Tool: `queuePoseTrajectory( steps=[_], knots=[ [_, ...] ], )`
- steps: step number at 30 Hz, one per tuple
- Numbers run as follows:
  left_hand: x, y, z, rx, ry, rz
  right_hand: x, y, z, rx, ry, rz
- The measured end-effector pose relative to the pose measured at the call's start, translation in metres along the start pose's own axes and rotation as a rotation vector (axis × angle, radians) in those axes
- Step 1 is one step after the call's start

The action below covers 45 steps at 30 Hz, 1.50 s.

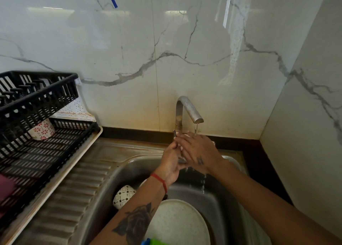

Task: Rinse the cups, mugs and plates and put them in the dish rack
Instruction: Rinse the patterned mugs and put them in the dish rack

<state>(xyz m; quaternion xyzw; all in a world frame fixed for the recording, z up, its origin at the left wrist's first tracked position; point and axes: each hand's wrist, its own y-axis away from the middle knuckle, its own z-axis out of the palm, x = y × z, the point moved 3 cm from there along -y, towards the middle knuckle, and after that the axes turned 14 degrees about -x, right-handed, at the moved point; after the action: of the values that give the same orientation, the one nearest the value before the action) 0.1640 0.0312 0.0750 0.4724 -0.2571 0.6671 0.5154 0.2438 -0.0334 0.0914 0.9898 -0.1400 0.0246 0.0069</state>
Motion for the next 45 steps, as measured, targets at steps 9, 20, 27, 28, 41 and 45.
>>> queuePoseTrajectory(
  steps=[9, 20, 27, 28, 41, 45],
  knots=[
    [0.010, 0.007, -0.005, -0.070, 0.114, 0.053, 0.036, 0.009, -0.029, -0.288, -1.131, 0.204],
    [0.019, 0.009, -0.016, -0.150, -0.197, 0.000, -0.012, 0.022, 0.002, 0.004, -0.201, 0.075],
    [0.017, 0.011, -0.020, -0.258, -0.027, 0.030, 0.029, 0.021, -0.025, -0.248, -0.744, 0.042],
    [0.017, 0.011, -0.021, -0.267, -0.006, 0.035, 0.030, 0.020, -0.027, -0.278, -0.841, 0.031],
    [0.032, 0.010, -0.020, -0.304, -0.416, -0.081, -0.009, 0.030, -0.004, -0.090, -0.302, 0.082],
    [0.029, 0.009, -0.016, -0.324, -0.361, -0.060, -0.009, 0.021, -0.009, -0.187, -0.314, 0.000]
  ],
)
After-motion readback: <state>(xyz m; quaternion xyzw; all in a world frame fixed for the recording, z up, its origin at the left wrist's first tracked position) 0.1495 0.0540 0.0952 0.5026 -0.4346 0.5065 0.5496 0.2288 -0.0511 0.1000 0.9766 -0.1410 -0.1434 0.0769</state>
